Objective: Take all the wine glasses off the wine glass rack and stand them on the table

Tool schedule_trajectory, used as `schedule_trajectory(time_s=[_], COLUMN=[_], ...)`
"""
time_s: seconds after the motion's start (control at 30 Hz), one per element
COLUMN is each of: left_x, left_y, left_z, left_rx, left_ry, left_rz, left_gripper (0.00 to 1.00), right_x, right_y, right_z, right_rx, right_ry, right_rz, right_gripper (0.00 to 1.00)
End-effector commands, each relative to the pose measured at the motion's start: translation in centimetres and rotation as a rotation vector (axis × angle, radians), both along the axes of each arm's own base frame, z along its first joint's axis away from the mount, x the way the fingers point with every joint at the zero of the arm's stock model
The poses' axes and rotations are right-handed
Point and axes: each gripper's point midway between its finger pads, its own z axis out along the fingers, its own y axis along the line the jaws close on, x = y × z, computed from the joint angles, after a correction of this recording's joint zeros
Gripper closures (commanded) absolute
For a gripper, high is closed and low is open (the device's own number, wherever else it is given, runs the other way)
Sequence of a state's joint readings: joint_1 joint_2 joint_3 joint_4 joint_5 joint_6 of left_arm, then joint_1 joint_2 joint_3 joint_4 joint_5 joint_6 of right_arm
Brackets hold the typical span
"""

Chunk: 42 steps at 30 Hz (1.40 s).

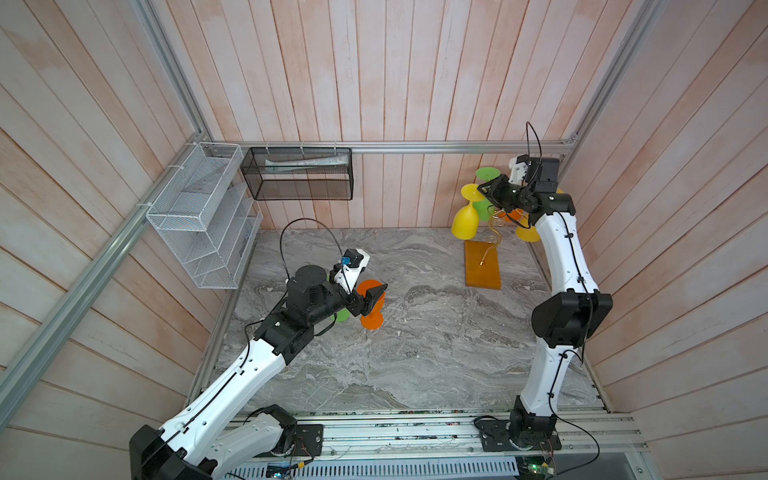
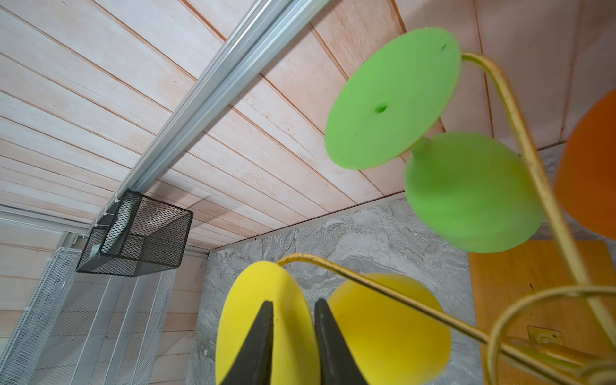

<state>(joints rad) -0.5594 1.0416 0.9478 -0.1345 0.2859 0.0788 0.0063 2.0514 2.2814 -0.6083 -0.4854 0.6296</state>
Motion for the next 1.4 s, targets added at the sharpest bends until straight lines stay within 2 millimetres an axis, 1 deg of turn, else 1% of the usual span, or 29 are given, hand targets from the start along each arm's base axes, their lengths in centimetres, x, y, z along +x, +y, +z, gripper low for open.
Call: schedule_trajectory(time_s=[0.0,0.2,0.3,0.47,0.63,0.87,1.13,1.37], left_x=[0.0,0.0,0.1,0.1,0.1,0.1,0.0,0.0], left_y=[0.0,-0.1,-0.1,-0.1,-0.1,0.0,0.0,0.0], left_z=[-0.1,-0.2,-0.2,-0.3,-0.2,-0.2,-0.1,-0.1], left_rx=[0.000,0.003,0.002,0.005,0.003,0.002,0.001,0.001], left_ry=[-0.006,-0.003,-0.003,-0.002,-0.003,-0.004,-0.006,-0.004], left_rz=[0.002,0.002,0.001,0.002,0.002,0.003,0.003,0.005], left_gripper=[0.19,0.19,0.19,0.19,0.19,0.19,0.19,0.19], right_x=[-0.9,-1.2,-1.3,-1.5,-1.7,-2.0,-2.4,-2.7], right_y=[0.2,-0.7,-0.8,-0.9,-0.9,-0.9,-1.0,-1.7], right_z=[2.0,2.6,2.8,3.3,3.6,4.1,5.6,5.7], right_rx=[0.055,0.095,0.108,0.143,0.152,0.174,0.214,0.241], right_ry=[-0.043,-0.061,-0.068,-0.085,-0.093,-0.108,-0.144,-0.155], right_rz=[0.017,-0.009,-0.006,-0.003,-0.002,-0.001,-0.013,-0.034], right_gripper=[0.85,0.90,0.93,0.95,1.00,1.00,1.00,1.00])
